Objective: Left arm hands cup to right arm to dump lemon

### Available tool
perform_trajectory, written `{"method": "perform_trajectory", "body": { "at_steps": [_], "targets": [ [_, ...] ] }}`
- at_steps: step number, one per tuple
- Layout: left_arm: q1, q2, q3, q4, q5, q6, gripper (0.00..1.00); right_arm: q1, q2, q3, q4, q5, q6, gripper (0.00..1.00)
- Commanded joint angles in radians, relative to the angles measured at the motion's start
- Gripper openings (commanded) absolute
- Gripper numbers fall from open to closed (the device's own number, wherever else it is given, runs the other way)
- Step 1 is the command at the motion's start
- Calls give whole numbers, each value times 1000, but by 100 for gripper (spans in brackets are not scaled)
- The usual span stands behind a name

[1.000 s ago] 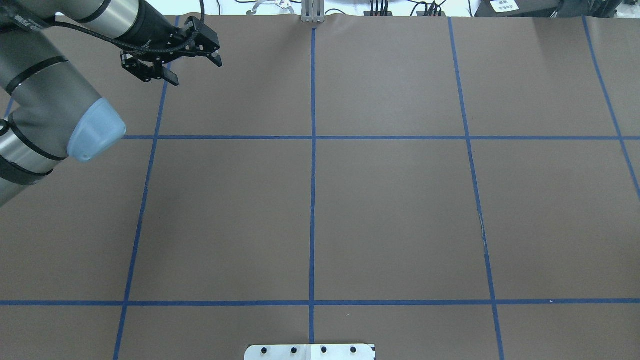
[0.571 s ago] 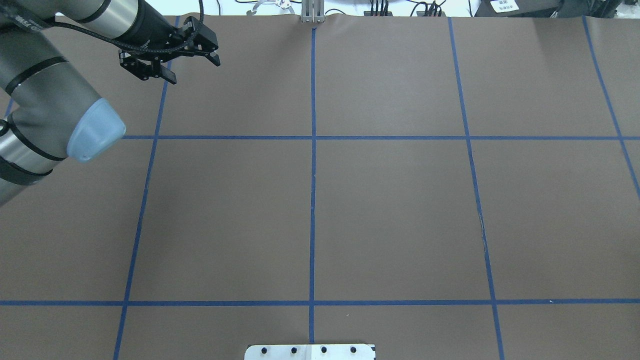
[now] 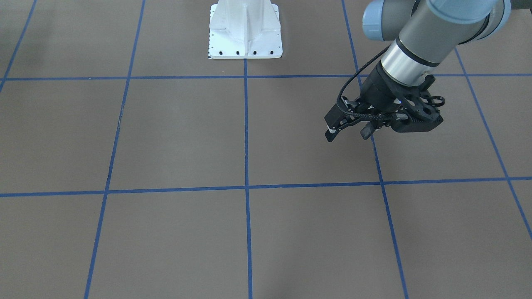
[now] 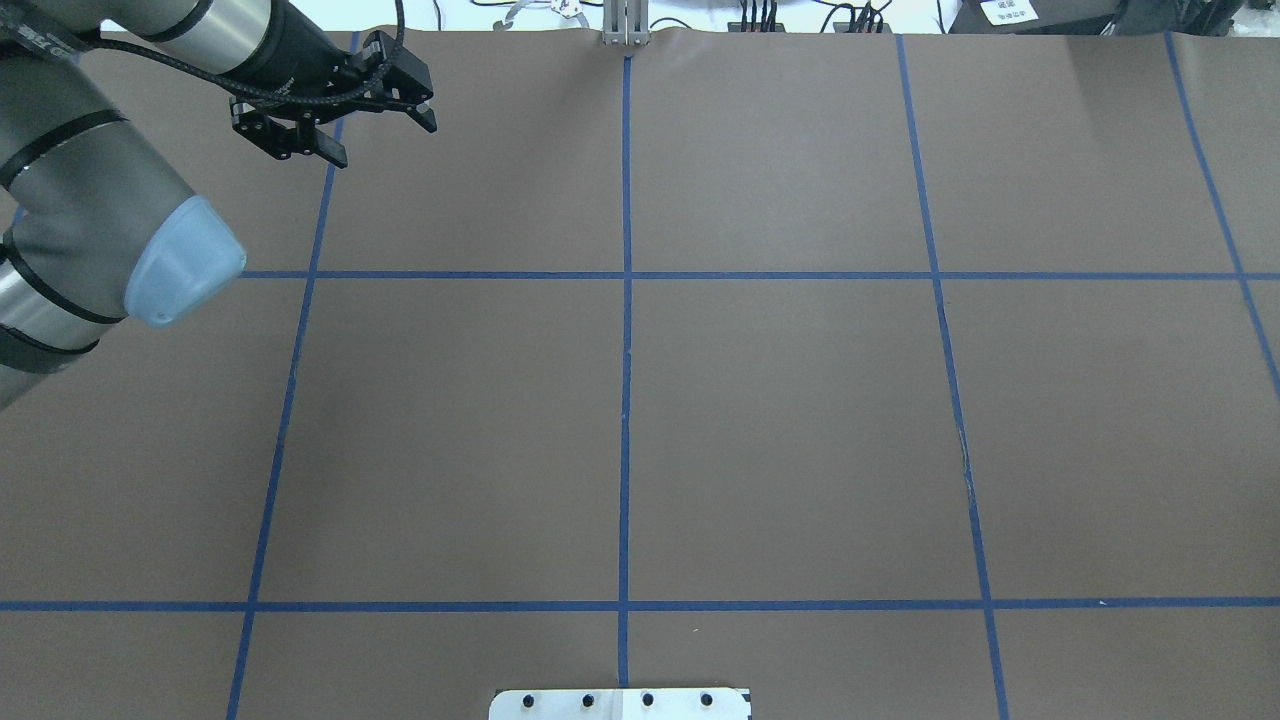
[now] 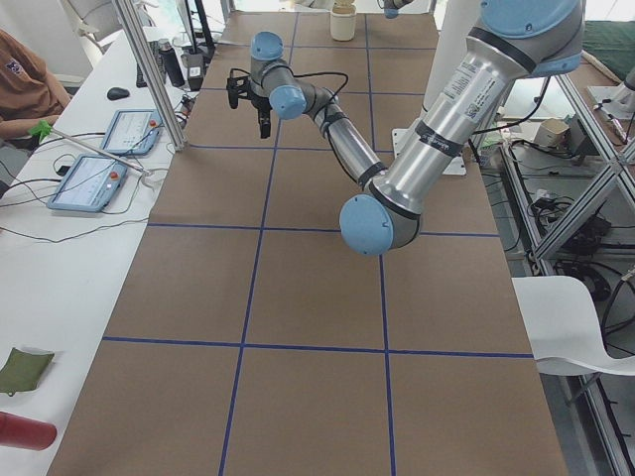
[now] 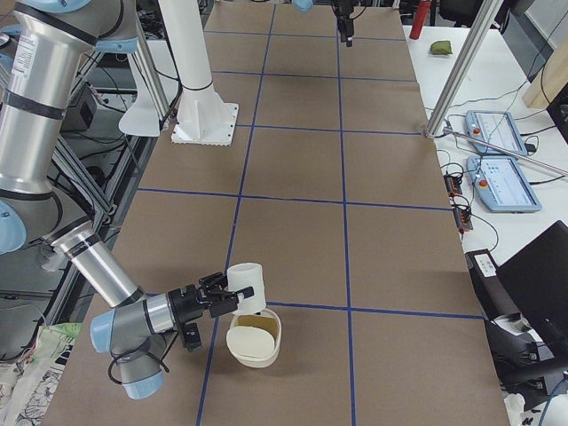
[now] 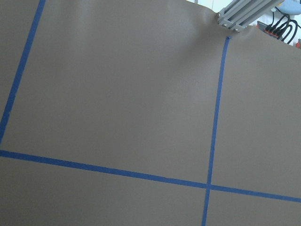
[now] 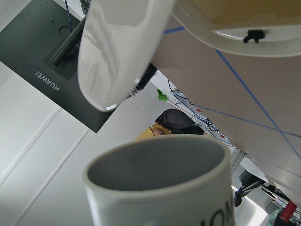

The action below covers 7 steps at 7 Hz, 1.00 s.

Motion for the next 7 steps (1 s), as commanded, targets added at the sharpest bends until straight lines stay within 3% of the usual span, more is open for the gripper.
{"method": "perform_trajectory", "body": {
  "at_steps": [1, 7],
  "targets": [
    [1, 0, -3, 2, 0, 0, 100, 0, 1, 5, 1, 6, 7, 29],
    [1, 0, -4, 3, 0, 0, 100, 0, 33, 28, 7, 16, -535, 28]
  ]
}}
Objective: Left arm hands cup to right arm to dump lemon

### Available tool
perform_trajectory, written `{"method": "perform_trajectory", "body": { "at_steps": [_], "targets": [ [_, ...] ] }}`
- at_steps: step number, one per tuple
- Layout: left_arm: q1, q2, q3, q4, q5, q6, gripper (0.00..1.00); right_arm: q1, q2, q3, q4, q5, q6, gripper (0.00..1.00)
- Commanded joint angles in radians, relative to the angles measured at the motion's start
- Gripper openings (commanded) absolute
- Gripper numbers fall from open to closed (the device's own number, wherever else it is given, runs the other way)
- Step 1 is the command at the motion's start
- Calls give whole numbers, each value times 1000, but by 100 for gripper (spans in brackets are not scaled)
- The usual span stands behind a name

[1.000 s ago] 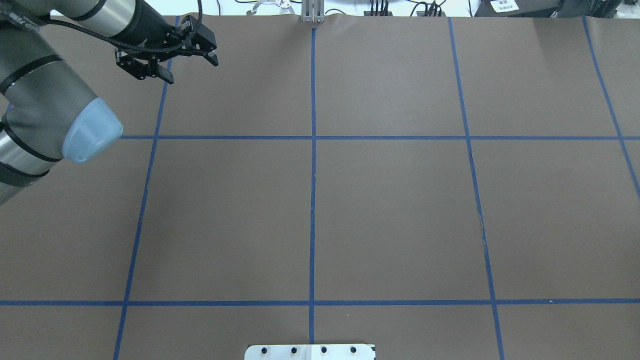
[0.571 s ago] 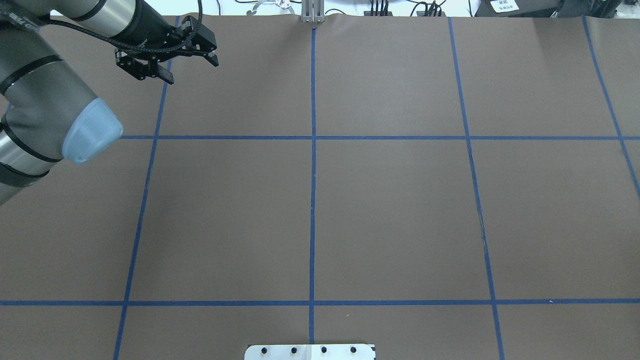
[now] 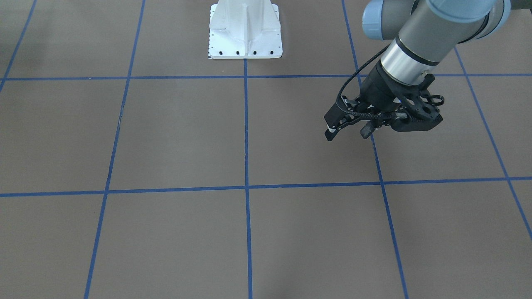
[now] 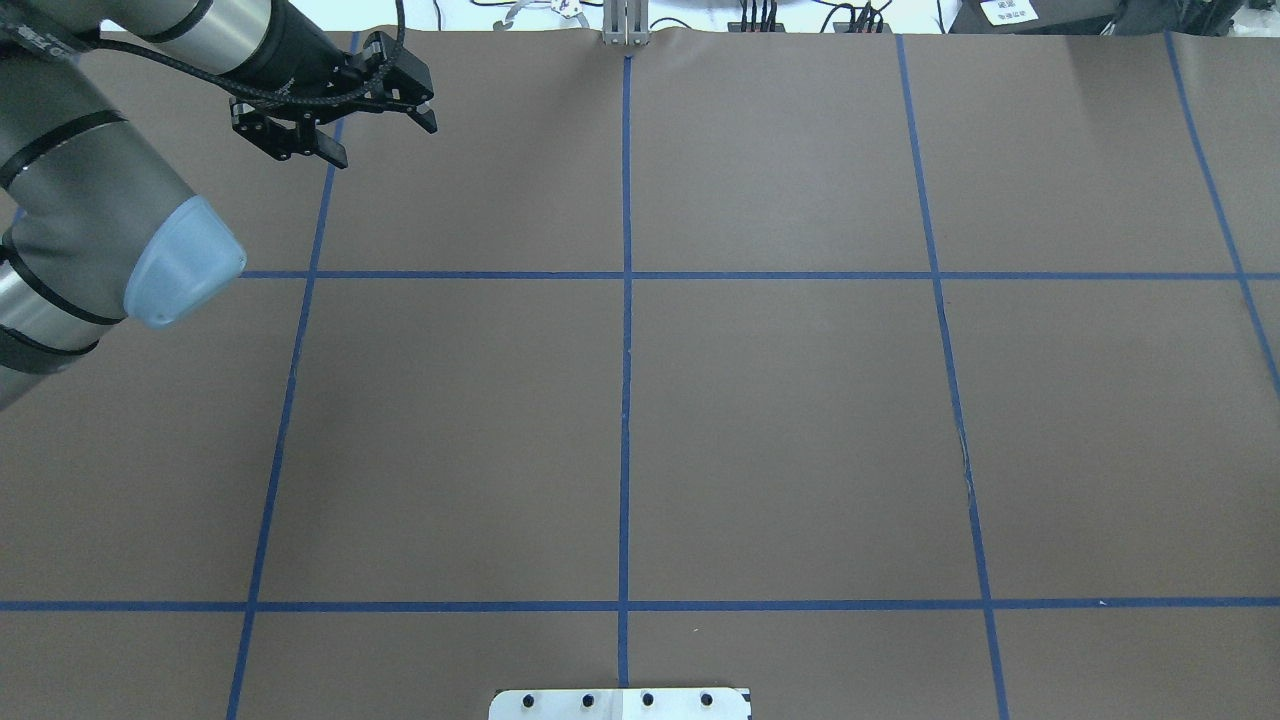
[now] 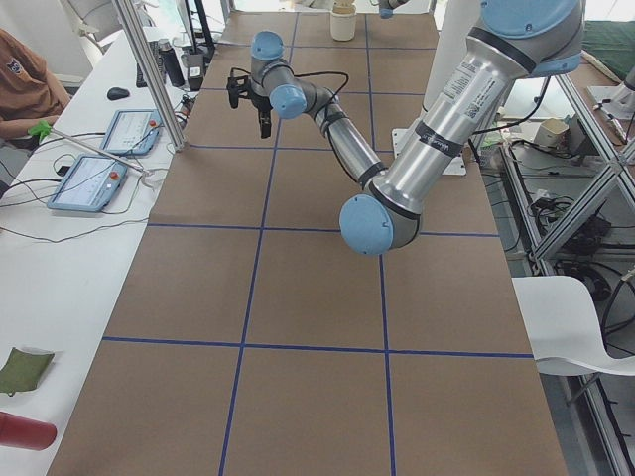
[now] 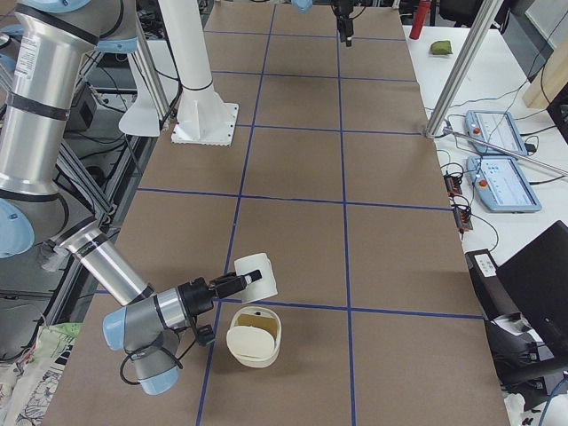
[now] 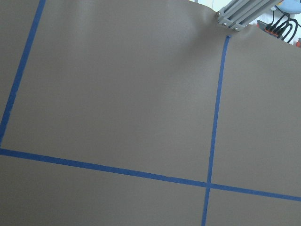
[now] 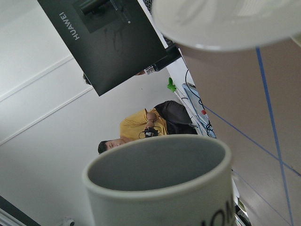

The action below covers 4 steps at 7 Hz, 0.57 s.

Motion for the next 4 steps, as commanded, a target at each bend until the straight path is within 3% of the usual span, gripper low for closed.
{"method": "perform_trajectory", "body": {
  "at_steps": [1, 4],
  "targets": [
    [0, 0, -3, 0, 0, -2, 100, 0, 2, 2, 18, 3, -179, 28],
    [0, 0, -1, 0, 0, -2, 100, 0, -9, 1, 31, 67, -487, 28]
  ]
}}
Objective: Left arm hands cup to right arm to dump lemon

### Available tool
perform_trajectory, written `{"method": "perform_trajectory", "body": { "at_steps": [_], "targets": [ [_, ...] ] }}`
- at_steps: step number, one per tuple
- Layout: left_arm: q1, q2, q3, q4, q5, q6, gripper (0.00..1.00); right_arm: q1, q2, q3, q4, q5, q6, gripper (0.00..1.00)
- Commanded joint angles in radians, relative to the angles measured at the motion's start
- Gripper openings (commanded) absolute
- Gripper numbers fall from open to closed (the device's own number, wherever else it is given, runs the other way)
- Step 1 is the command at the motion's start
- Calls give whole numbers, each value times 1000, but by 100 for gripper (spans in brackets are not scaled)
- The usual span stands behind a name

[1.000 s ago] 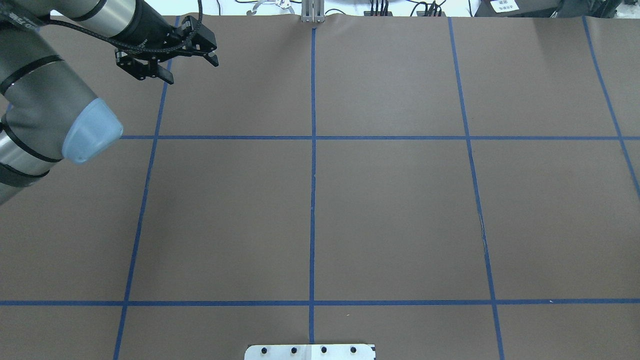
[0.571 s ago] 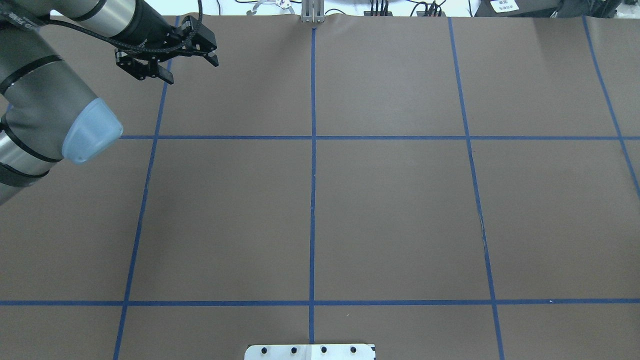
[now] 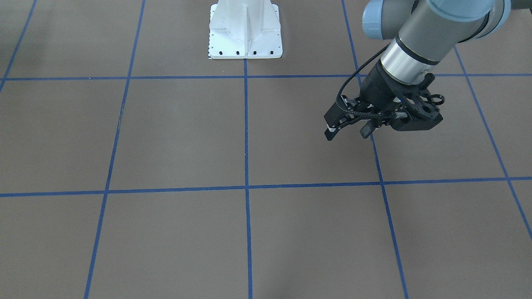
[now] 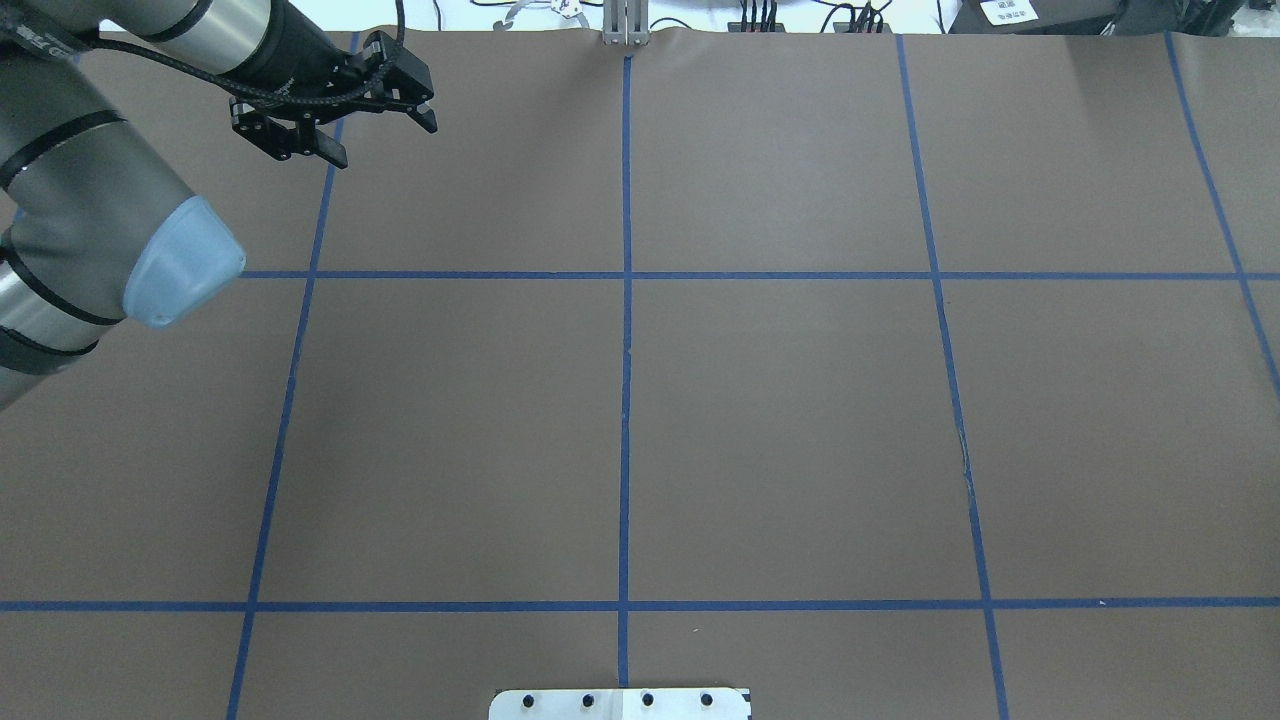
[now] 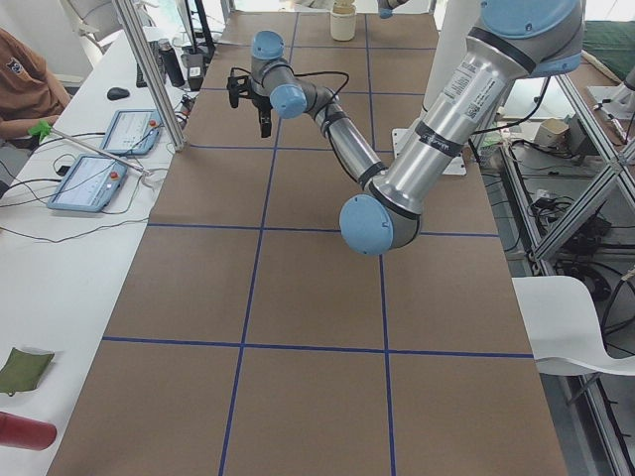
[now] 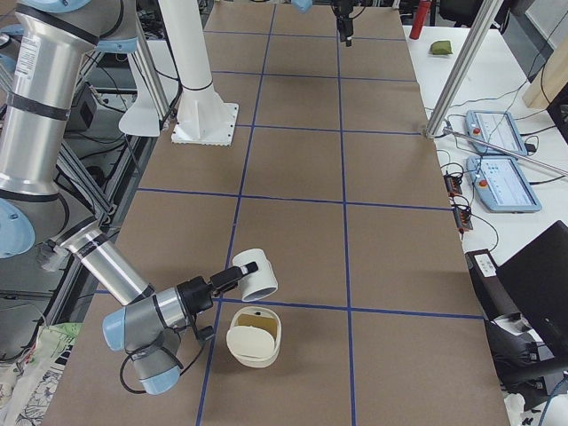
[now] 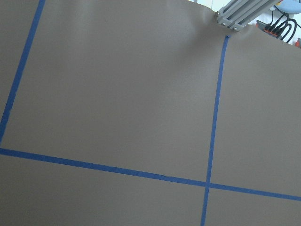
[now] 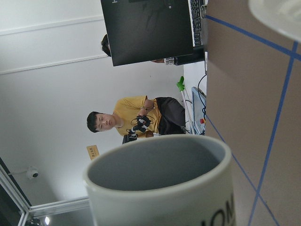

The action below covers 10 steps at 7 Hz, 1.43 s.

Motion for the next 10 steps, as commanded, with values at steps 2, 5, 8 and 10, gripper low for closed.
{"method": "perform_trajectory", "body": {
  "at_steps": [2, 5, 8, 10],
  "targets": [
    [3, 0, 0, 0, 0, 0, 100, 0, -16, 4, 2, 81, -389, 28],
    [8, 0, 0, -2, 0, 0, 100, 2, -27, 37, -25, 112, -650, 28],
    [15, 2, -4, -2, 14, 1, 100, 136, -34, 289, -389, 265, -912, 28],
    [17, 3, -6, -2, 14, 1, 100, 201, -19, 554, -761, 362, -1030, 28]
  ]
}}
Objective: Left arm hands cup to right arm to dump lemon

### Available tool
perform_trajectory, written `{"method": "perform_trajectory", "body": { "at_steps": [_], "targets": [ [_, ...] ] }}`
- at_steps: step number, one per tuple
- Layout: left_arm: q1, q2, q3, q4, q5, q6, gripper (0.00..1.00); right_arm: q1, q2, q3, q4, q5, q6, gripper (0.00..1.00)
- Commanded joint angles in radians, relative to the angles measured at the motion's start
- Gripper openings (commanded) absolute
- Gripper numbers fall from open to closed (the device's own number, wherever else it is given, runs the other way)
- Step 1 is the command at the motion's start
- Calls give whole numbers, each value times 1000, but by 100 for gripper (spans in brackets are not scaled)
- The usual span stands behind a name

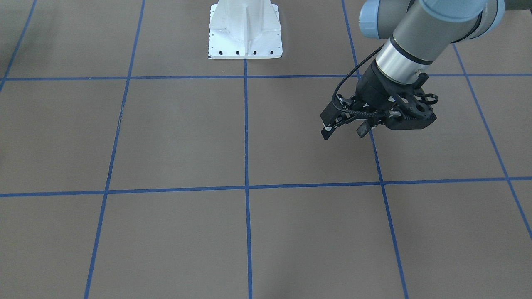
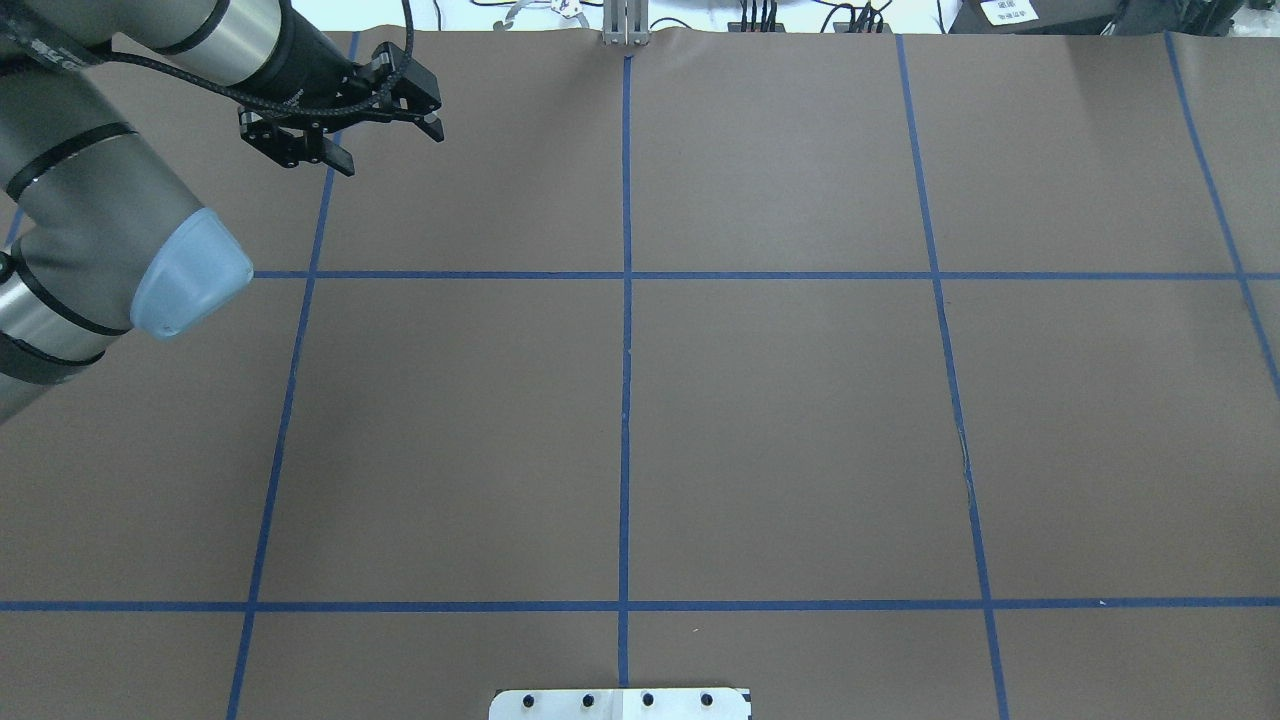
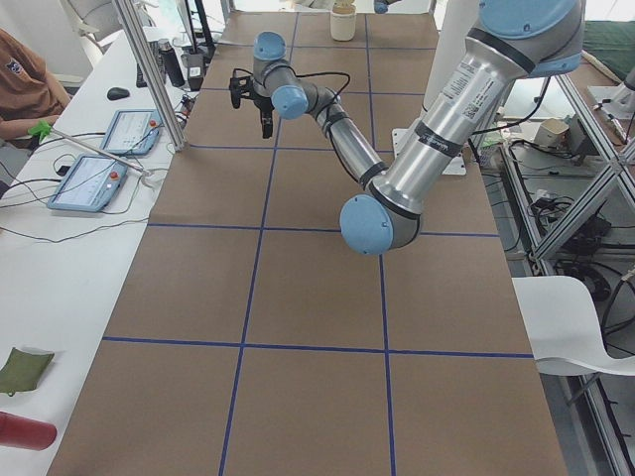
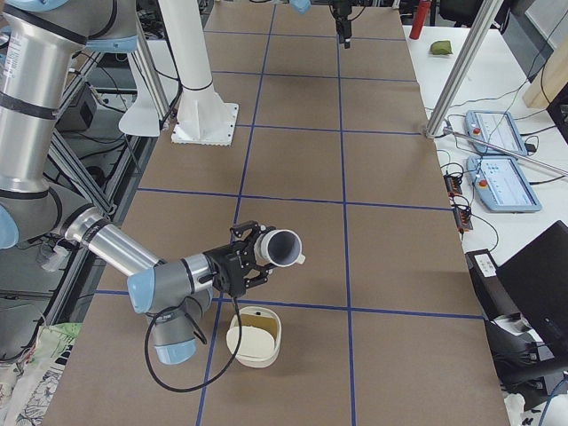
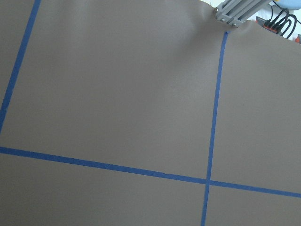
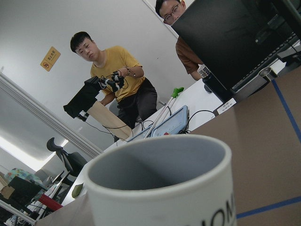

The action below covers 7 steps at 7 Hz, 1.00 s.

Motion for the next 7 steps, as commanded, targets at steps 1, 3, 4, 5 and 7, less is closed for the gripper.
{"method": "perform_trajectory", "body": {
  "at_steps": [1, 3, 4, 5, 7],
  "targets": [
    [1, 4, 1, -2, 0, 0, 100, 33, 16, 211, -381, 53, -258, 28],
    [1, -2, -8, -3, -1, -3, 100, 27, 121, 224, -607, 47, -478, 28],
    [1, 0, -9, -3, -1, -3, 100, -8, 170, 223, -695, 35, -590, 28],
    [1, 4, -9, -3, -1, -3, 100, -49, 213, 224, -795, -8, -731, 28],
    [2, 9, -9, -5, -1, -3, 100, -237, 289, 224, -909, -226, -857, 28]
  ]
}}
